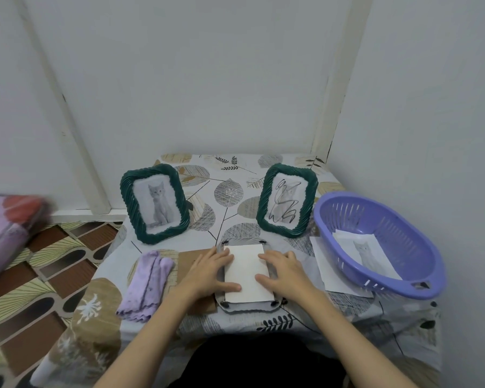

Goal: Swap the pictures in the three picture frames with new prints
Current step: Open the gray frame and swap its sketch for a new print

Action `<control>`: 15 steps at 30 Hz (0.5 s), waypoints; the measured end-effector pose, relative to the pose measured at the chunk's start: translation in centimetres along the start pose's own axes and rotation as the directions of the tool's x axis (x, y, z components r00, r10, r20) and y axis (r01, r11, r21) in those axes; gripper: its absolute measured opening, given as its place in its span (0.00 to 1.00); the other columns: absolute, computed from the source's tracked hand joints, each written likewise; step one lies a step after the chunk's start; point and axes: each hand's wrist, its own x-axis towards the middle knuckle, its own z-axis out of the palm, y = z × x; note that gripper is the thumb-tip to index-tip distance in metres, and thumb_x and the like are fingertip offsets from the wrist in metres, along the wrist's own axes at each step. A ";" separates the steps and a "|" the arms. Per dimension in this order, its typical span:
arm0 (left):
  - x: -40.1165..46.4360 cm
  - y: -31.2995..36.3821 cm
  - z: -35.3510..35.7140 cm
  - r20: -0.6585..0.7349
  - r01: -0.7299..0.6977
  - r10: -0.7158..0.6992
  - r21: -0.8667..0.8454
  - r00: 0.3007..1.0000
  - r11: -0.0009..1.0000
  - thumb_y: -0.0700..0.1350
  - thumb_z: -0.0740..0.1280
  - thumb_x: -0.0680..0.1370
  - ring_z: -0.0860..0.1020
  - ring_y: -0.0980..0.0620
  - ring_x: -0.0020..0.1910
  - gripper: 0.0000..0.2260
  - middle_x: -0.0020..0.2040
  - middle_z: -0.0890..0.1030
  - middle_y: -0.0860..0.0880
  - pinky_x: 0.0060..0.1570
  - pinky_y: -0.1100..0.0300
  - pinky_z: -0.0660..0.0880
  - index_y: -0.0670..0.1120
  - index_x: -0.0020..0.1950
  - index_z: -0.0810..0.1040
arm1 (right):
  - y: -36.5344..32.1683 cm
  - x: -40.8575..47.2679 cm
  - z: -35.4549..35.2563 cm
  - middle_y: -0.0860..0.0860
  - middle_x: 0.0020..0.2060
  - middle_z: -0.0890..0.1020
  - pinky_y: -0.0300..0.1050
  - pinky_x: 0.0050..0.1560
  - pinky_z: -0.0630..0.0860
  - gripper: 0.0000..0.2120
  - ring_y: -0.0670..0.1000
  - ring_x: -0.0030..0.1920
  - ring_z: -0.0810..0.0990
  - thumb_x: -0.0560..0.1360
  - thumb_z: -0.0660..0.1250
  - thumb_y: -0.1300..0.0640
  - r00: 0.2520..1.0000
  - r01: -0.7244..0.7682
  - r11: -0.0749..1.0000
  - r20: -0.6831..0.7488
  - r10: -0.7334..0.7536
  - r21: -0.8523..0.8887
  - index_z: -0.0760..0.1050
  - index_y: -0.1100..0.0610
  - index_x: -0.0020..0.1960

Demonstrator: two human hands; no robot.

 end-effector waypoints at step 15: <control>0.2 -0.6 -0.2 0.029 -0.038 0.039 -0.033 0.999 0.999 0.84 0.49 0.44 0.46 0.53 0.76 0.64 0.77 0.52 0.56 0.74 0.50 0.48 0.51 0.75 0.57 | 0.2 0.3 0.8 0.44 0.73 0.60 0.50 0.63 0.61 0.26 0.53 0.64 0.62 0.74 0.61 0.40 0.999 -0.017 0.998 0.033 0.019 -0.065 0.64 0.47 0.70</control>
